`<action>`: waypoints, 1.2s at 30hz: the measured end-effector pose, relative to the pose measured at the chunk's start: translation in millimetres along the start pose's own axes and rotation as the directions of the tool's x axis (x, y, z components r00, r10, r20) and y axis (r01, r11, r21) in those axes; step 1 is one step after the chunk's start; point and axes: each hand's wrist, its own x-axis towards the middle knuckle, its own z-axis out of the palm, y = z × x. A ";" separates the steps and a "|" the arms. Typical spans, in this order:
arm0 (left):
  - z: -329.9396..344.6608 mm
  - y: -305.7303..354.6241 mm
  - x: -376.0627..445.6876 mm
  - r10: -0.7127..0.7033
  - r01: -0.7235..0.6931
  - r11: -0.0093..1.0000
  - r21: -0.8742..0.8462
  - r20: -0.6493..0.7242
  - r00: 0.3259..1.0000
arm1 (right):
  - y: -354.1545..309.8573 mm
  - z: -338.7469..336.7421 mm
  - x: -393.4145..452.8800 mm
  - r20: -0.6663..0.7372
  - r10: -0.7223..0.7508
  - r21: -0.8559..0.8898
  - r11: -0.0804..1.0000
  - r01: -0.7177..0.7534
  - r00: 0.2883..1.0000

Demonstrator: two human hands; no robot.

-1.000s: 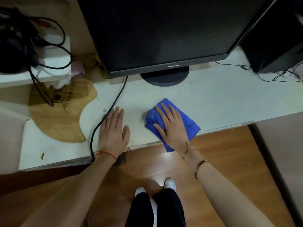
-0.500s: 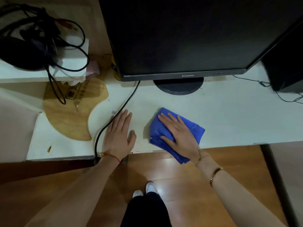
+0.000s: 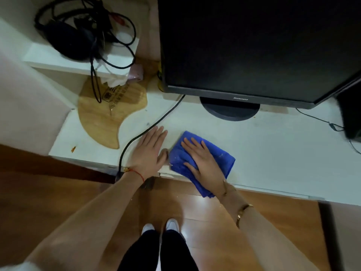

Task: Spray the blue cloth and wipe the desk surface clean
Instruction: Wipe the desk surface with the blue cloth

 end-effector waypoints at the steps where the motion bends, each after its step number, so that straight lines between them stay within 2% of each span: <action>1: -2.9 1.7 -4.2 -0.006 0.006 1.000 -0.009 -0.004 1.000 | -0.5 -0.5 -6.8 0.011 -0.016 0.004 1.000 0.016 1.000; 3: -9.7 6.0 -18.2 0.016 -0.017 1.000 -0.026 -0.031 0.999 | -5.2 -4.7 -16.5 -0.002 0.006 0.066 0.998 -0.006 1.000; 6: -21.6 6.3 -45.5 0.072 -0.078 0.996 -0.051 -0.110 0.991 | -21.9 -17.1 -20.3 -0.037 0.155 0.251 0.958 -0.141 0.987; 8: -34.0 -1.7 -65.0 0.042 -0.056 0.995 -0.082 -0.168 0.985 | -40.0 -22.3 -15.7 -0.077 0.212 0.329 0.928 -0.176 0.974; 10: -48.9 -17.4 -85.3 -0.032 0.009 0.995 -0.098 -0.236 0.971 | -66.5 -22.8 -5.8 -0.133 0.195 0.354 0.925 -0.137 0.972; 13: -70.1 -53.3 -115.5 -0.133 0.104 0.989 -0.108 -0.306 0.943 | -115.0 -15.1 16.5 -0.147 0.064 0.349 0.937 -0.009 0.987; 16: -82.8 -95.8 -145.4 -0.237 0.219 0.971 -0.092 -0.306 0.922 | -159.0 6.6 44.5 -0.143 -0.076 0.318 0.941 0.118 0.987; 22: -98.8 -153.7 -191.0 -0.374 0.359 0.927 -0.105 -0.291 0.880 | -234.2 74.8 116.2 -0.092 -0.287 0.093 0.951 0.295 0.954; 24: -100.0 -163.6 -195.6 -0.337 0.328 0.941 -0.079 -0.275 0.900 | -248.6 96.8 140.9 -0.013 -0.300 0.062 0.952 0.300 0.954; 26: -98.4 -170.5 -198.0 -0.291 0.280 0.957 -0.079 -0.251 0.923 | -250.5 115.5 157.1 0.059 -0.248 0.070 0.967 0.244 0.967; 28: -95.8 -175.6 -200.5 -0.247 0.226 0.968 -0.111 -0.246 0.937 | -245.5 126.3 160.7 0.083 -0.222 0.006 0.975 0.223 0.971; 31: -92.2 -183.1 -208.7 -0.199 0.169 0.977 -0.129 -0.269 0.942 | -238.4 127.3 156.3 0.106 -0.262 -0.078 0.959 0.271 0.959; 36: -87.6 -196.3 -222.1 -0.175 0.148 0.983 -0.107 -0.314 0.933 | -217.2 119.8 147.9 0.160 -0.305 -0.103 0.941 0.323 0.939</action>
